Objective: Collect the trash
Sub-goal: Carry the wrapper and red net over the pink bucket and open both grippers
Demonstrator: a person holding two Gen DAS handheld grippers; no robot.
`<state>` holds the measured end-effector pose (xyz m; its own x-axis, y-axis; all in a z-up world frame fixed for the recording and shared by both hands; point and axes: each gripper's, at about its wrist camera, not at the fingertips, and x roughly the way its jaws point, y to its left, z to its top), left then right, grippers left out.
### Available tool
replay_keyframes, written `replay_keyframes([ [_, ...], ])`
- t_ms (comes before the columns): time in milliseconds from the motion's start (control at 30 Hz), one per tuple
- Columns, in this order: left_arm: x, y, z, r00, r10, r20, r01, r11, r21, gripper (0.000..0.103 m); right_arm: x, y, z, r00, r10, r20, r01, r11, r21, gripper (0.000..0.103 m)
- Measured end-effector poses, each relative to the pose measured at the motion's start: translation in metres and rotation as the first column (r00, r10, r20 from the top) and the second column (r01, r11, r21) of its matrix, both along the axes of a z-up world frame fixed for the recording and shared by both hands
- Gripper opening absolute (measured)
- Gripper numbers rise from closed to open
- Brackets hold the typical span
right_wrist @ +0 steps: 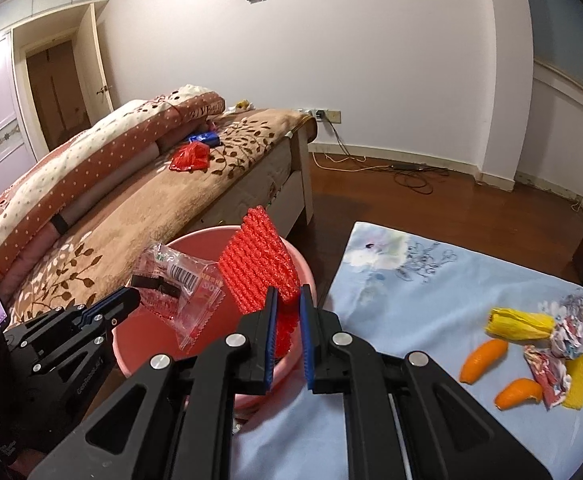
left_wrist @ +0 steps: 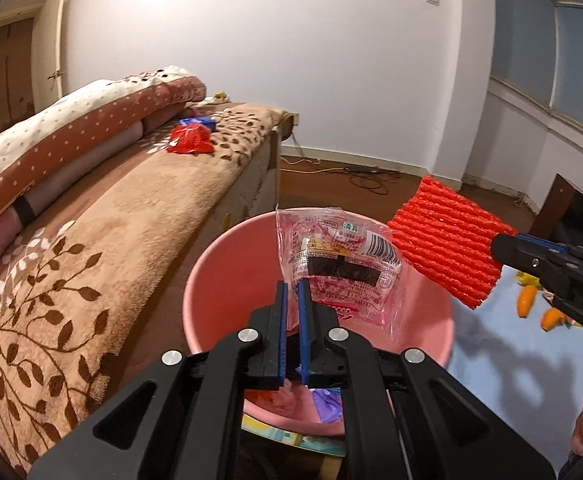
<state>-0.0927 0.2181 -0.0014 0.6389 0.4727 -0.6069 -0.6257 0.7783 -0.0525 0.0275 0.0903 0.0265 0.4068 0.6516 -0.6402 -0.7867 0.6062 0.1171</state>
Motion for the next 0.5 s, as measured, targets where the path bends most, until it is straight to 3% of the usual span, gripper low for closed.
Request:
replay_keyframes([
  [500, 0.0, 0.025, -0.011, 0.985, 0.166, -0.042, -0.162, 0.982, 0.094, 0.005, 0.004, 0.025, -0.016, 1.0, 0.003, -0.01, -0.003, 1.0, -0.015, 0.01],
])
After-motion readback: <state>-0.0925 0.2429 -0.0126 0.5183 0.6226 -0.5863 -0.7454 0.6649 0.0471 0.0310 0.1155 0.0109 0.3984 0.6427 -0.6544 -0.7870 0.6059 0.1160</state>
